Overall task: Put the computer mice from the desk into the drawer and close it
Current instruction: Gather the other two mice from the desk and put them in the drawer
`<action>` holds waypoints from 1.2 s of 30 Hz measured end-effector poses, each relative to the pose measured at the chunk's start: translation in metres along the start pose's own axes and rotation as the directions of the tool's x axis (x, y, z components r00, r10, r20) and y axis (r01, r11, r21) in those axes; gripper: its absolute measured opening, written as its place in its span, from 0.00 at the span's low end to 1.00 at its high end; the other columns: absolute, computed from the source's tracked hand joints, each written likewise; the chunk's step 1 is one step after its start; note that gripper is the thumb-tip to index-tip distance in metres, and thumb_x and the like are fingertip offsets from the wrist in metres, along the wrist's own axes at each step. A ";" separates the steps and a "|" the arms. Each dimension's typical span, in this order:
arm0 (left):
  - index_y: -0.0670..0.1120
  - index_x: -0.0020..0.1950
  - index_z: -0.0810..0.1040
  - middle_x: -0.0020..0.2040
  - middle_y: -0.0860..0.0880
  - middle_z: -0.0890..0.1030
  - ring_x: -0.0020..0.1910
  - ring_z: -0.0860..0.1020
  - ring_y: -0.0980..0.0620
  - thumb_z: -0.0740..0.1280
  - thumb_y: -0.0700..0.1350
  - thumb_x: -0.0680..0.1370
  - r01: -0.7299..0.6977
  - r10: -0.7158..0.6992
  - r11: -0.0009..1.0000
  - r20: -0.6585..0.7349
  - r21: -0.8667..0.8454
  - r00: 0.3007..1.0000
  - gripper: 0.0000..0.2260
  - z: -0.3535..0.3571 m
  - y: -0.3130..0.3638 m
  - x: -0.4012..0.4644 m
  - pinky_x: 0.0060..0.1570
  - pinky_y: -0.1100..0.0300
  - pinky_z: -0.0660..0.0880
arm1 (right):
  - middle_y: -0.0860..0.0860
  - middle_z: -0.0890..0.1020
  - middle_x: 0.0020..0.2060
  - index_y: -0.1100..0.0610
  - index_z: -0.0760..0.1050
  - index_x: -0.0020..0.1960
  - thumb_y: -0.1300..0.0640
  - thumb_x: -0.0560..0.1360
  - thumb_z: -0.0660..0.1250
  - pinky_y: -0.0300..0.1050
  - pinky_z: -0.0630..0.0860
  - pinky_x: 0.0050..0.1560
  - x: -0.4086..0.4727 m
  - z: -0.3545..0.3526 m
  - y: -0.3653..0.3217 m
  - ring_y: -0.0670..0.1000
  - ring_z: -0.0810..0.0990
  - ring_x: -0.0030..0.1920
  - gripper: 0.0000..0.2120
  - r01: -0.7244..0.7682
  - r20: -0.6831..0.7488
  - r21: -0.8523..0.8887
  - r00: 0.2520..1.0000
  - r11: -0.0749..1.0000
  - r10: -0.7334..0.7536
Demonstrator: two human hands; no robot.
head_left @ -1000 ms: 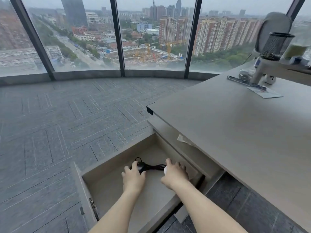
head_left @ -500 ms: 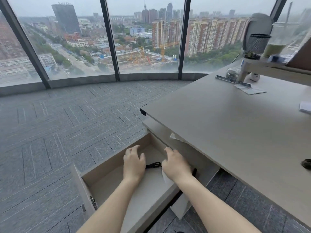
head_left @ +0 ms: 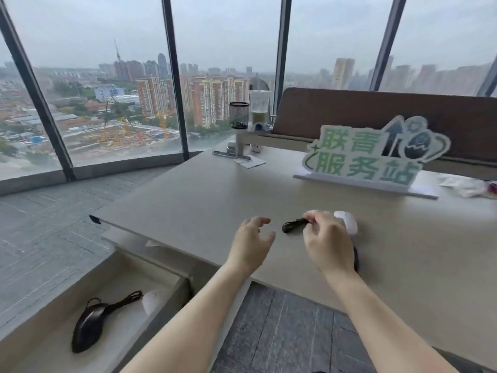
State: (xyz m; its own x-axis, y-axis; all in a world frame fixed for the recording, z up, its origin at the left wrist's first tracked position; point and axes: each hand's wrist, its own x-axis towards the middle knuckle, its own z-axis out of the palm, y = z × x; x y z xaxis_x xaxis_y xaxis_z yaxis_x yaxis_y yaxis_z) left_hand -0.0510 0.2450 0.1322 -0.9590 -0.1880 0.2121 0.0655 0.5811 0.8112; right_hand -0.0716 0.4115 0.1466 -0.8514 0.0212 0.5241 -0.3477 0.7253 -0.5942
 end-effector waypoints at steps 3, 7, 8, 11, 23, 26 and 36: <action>0.51 0.68 0.73 0.64 0.49 0.74 0.62 0.75 0.49 0.70 0.52 0.74 -0.032 0.030 0.999 0.153 0.009 0.988 0.23 0.052 0.032 0.002 0.62 0.58 0.71 | 0.55 0.82 0.52 0.54 0.81 0.54 0.63 0.73 0.63 0.50 0.74 0.53 0.022 -0.025 0.067 0.61 0.76 0.57 0.13 -0.170 -0.038 -0.067 0.985 0.983 0.168; 0.59 0.71 0.69 0.73 0.51 0.66 0.71 0.66 0.49 0.70 0.57 0.71 -0.109 0.089 0.993 0.324 0.044 0.942 0.29 0.106 0.063 0.000 0.68 0.57 0.65 | 0.53 0.76 0.66 0.49 0.77 0.64 0.61 0.77 0.60 0.50 0.67 0.66 0.059 -0.035 0.129 0.59 0.70 0.66 0.18 -0.246 0.147 -0.097 0.955 0.964 0.258; 0.61 0.71 0.68 0.75 0.52 0.64 0.72 0.63 0.48 0.70 0.59 0.70 -0.140 0.098 0.986 0.352 0.093 0.931 0.30 0.116 0.067 0.001 0.69 0.56 0.63 | 0.53 0.72 0.70 0.48 0.75 0.67 0.60 0.78 0.60 0.49 0.63 0.69 0.067 -0.034 0.138 0.59 0.68 0.69 0.20 -0.237 0.217 -0.102 0.942 0.966 0.254; 0.62 0.71 0.68 0.77 0.53 0.61 0.72 0.61 0.44 0.69 0.63 0.69 -0.207 0.101 0.946 0.379 0.250 0.920 0.31 0.134 0.070 0.006 0.70 0.53 0.61 | 0.53 0.62 0.78 0.44 0.69 0.72 0.54 0.80 0.58 0.50 0.56 0.75 0.088 -0.026 0.156 0.58 0.60 0.76 0.21 -0.186 0.401 -0.143 0.887 0.972 0.229; 0.50 0.61 0.72 0.66 0.47 0.71 0.61 0.72 0.42 0.66 0.50 0.71 -0.113 0.099 0.940 0.060 0.323 0.993 0.19 0.131 0.035 0.023 0.57 0.53 0.71 | 0.55 0.78 0.58 0.49 0.70 0.57 0.42 0.71 0.65 0.51 0.69 0.55 0.102 0.001 0.153 0.61 0.73 0.59 0.19 -0.157 0.353 -0.384 0.885 0.910 0.302; 0.49 0.63 0.71 0.58 0.44 0.75 0.57 0.72 0.40 0.65 0.53 0.72 -0.006 0.028 0.925 -0.054 0.379 0.998 0.21 0.114 0.026 0.021 0.56 0.52 0.69 | 0.57 0.79 0.55 0.49 0.66 0.55 0.48 0.67 0.66 0.49 0.65 0.48 0.097 0.002 0.146 0.61 0.74 0.57 0.18 -0.178 0.368 -0.405 0.867 0.897 0.337; 0.48 0.64 0.72 0.57 0.43 0.76 0.59 0.71 0.43 0.70 0.48 0.71 -0.019 0.047 0.997 -0.404 0.073 0.914 0.22 -0.046 0.031 -0.007 0.54 0.58 0.65 | 0.53 0.77 0.53 0.52 0.71 0.61 0.56 0.69 0.70 0.44 0.67 0.50 0.043 0.000 -0.014 0.57 0.73 0.54 0.21 -0.022 0.317 0.137 0.948 0.990 -0.023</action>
State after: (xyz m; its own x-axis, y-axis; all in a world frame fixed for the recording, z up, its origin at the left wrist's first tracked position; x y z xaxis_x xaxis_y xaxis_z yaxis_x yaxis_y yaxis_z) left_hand -0.0294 0.2277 0.1804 -0.7618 -0.4642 0.4519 0.0634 0.6408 0.7651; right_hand -0.1031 0.4019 0.1775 -0.9237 -0.2145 0.3175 -0.3797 0.6237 -0.6832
